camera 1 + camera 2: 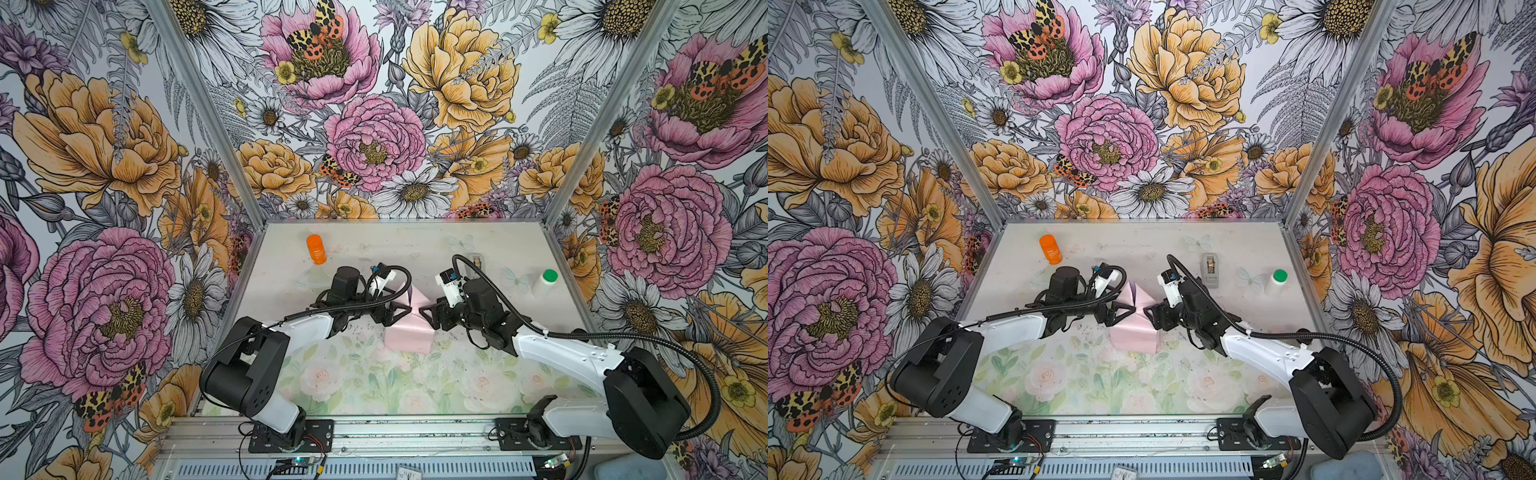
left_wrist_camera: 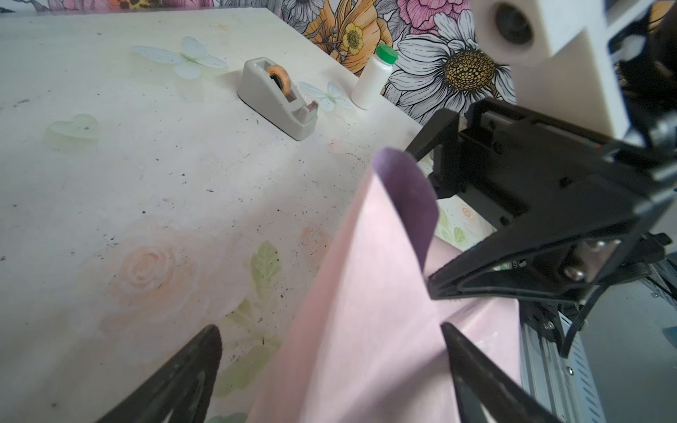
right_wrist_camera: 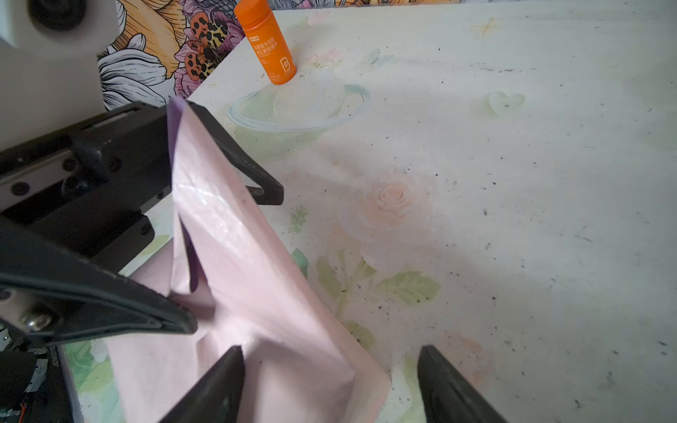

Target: Wrap the gift box in paper

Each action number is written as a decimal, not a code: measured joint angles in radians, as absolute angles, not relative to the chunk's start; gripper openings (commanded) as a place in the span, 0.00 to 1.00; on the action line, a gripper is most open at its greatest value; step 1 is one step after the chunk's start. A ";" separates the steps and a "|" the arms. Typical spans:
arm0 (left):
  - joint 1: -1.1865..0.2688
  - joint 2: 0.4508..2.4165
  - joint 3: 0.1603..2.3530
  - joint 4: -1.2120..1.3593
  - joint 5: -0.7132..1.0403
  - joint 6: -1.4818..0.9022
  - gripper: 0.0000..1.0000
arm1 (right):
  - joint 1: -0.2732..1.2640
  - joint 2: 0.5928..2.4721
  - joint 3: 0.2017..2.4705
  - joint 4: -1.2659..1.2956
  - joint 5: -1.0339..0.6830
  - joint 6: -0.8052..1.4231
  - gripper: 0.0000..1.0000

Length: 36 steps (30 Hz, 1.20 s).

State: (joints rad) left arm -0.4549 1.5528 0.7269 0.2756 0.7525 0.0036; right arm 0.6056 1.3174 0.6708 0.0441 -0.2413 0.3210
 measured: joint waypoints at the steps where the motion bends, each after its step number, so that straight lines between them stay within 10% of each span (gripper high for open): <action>1: -0.455 1.556 0.733 0.279 0.761 0.004 0.92 | 0.606 1.319 0.672 0.046 -0.241 0.321 0.75; 36: -0.443 1.711 0.918 0.174 0.865 0.151 0.80 | 0.606 1.332 0.691 0.033 -0.263 0.313 0.77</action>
State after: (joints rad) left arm -0.4431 1.7115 0.9184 0.1741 0.8654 0.1509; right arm 0.6056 1.3323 0.6914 0.0330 -0.2626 0.3134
